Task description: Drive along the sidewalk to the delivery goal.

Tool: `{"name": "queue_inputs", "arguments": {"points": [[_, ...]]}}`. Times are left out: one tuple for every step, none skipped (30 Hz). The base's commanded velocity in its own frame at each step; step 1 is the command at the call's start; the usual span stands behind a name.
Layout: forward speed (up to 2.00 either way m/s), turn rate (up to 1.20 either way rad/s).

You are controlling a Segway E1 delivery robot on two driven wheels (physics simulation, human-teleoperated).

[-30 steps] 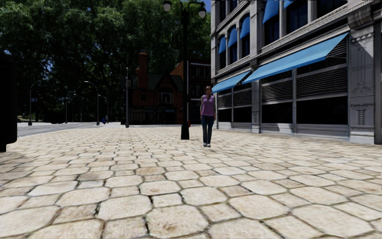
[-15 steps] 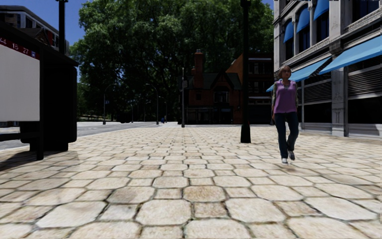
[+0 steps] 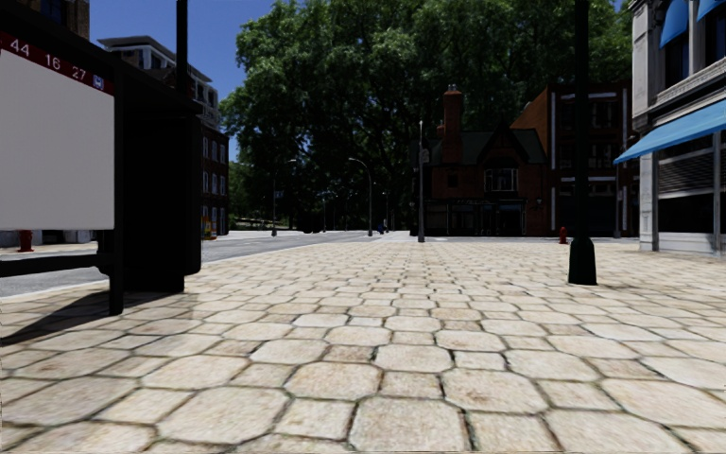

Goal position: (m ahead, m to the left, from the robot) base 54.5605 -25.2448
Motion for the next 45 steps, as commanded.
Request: {"name": "queue_inputs", "arguments": {"points": [[2.00,0.00],[2.00,0.00],[2.00,0.00],[2.00,0.00],[2.00,0.00],[2.00,0.00],[2.00,0.00],[2.00,0.00],[2.00,0.00],[2.00,0.00],[2.00,0.00],[2.00,0.00],[2.00,0.00],[2.00,0.00],[2.00,0.00],[2.00,0.00],[2.00,0.00],[2.00,0.00],[2.00,0.00],[1.99,0.00],[1.99,0.00],[1.99,-0.03],[1.99,-0.14],[1.99,-0.17],[1.99,-0.17],[1.99,-0.18],[1.99,-0.18],[1.99,-0.18],[1.99,-0.18],[1.99,-0.15],[1.99,0.00],[1.99,0.00],[1.99,0.00],[1.99,0.00],[1.99,0.00],[1.99,0.00],[1.99,0.00],[1.99,0.00],[1.99,0.00],[1.99,0.00],[1.99,0.00],[1.99,0.00],[1.99,0.00],[1.99,0.00],[1.99,0.00]]}}
